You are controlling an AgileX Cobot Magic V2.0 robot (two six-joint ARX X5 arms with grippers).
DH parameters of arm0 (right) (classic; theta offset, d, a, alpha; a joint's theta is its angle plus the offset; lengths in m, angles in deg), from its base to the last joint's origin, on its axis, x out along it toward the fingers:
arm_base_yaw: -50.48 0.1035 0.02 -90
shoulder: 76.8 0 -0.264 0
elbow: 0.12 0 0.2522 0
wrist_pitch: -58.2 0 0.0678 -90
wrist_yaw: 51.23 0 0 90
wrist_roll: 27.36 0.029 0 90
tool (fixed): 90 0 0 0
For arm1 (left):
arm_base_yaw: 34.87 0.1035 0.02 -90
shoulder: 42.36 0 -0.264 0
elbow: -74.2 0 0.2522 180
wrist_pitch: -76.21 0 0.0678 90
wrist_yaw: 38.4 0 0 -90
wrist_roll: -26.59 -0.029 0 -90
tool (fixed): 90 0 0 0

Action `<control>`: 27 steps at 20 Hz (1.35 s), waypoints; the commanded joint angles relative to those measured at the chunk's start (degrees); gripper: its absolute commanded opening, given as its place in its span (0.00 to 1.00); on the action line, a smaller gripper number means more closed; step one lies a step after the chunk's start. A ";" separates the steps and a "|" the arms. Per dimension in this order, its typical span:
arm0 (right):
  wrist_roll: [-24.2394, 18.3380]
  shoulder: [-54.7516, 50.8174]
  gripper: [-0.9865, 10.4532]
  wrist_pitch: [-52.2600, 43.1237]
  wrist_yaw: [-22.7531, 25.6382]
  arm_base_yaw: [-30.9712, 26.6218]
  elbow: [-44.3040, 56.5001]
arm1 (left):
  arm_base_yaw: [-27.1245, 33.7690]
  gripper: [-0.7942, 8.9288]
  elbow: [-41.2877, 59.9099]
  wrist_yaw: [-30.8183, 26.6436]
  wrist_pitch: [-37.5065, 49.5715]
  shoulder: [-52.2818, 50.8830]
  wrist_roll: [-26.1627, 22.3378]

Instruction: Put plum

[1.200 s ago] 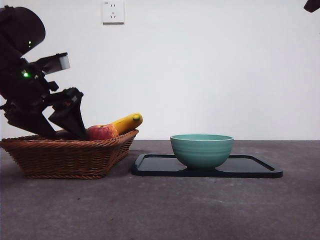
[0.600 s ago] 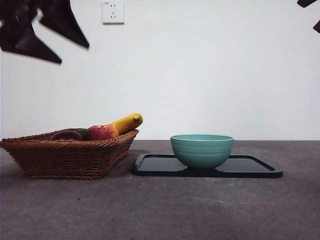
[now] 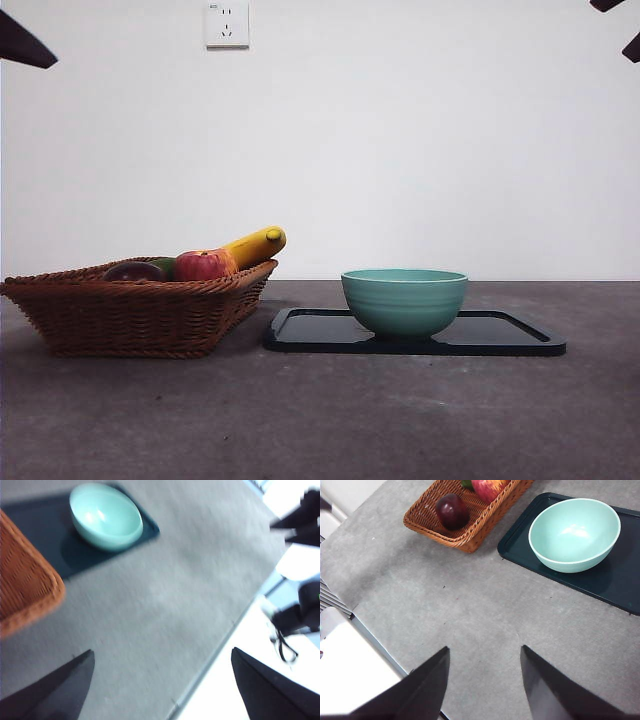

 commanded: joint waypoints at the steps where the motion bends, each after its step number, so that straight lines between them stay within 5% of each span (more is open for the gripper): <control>1: 0.76 0.20 0.28 -0.57 0.02 0.26 -0.22 | -0.17 0.53 -1.09 0.26 -0.11 0.28 -2.08; 9: 2.51 0.22 0.28 -0.55 0.04 0.26 -0.22 | -0.17 0.53 -1.09 0.26 -0.07 0.28 -2.10; 16: 11.43 2.08 0.31 -4.04 5.70 0.13 -1.97 | -0.17 0.53 -1.09 0.26 -0.07 0.28 -2.08; 21: 10.03 14.60 0.33 -4.52 10.64 -1.29 -12.33 | -0.17 0.53 -1.09 0.26 -0.04 0.28 -2.10; 27: 4.74 34.21 0.35 -4.83 10.73 -4.39 -26.05 | -0.17 0.53 -1.09 0.26 -0.07 0.28 -2.10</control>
